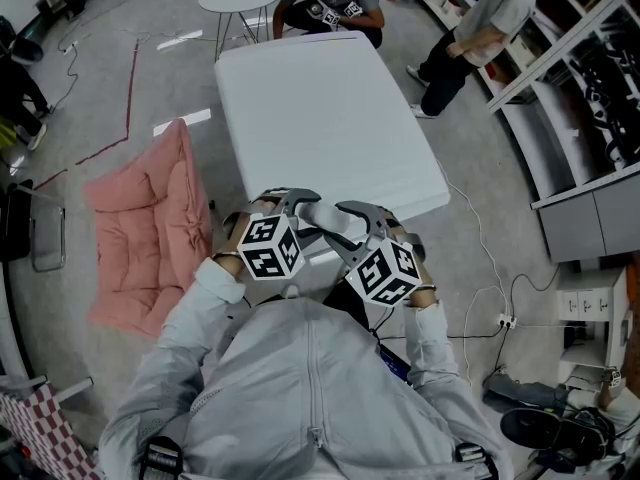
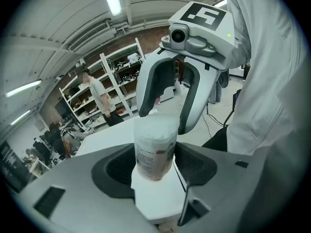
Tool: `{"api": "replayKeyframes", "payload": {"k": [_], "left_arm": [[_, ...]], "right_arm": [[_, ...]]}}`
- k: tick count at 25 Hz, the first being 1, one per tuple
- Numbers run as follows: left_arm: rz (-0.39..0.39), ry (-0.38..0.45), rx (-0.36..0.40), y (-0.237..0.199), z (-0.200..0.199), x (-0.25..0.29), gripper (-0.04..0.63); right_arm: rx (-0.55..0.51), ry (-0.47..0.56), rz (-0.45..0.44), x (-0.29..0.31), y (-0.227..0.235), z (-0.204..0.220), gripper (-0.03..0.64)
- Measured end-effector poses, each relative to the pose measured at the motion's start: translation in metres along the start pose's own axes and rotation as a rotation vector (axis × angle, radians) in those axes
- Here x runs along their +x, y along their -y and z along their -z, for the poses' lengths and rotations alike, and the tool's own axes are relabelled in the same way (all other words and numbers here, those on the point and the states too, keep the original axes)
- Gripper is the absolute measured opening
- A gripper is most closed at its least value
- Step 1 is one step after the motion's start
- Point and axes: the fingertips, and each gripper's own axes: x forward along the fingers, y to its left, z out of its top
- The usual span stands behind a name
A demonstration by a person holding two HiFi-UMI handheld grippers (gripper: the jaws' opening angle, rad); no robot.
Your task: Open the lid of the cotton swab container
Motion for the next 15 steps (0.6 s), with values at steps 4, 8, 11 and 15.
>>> {"api": "replayKeyframes", "payload": {"k": [4, 8, 11, 15], "left_arm": [[0.001, -0.010, 0.011, -0.0012, -0.0005, 0.0006, 0.262], [-0.005, -0.001, 0.011, 0.0007, 0.0051, 0.0012, 0.261], [-0.002, 0.008, 0.013, -0.0006, 0.0062, 0.0006, 0.261], [0.001, 0.002, 0.028, 0.0007, 0.0040, 0.0022, 0.259]], "right_arm": [[-0.007, -0.012, -0.001, 0.0031, -0.0002, 0.0028, 0.219], [-0.018, -0.012, -0.003, 0.0082, -0.0046, 0.0037, 0.216], [-0.005, -0.008, -0.036, 0.0088, -0.0038, 0.0025, 0.215], [0.014, -0.002, -0.086, 0.0048, -0.0040, 0.0042, 0.215]]}}
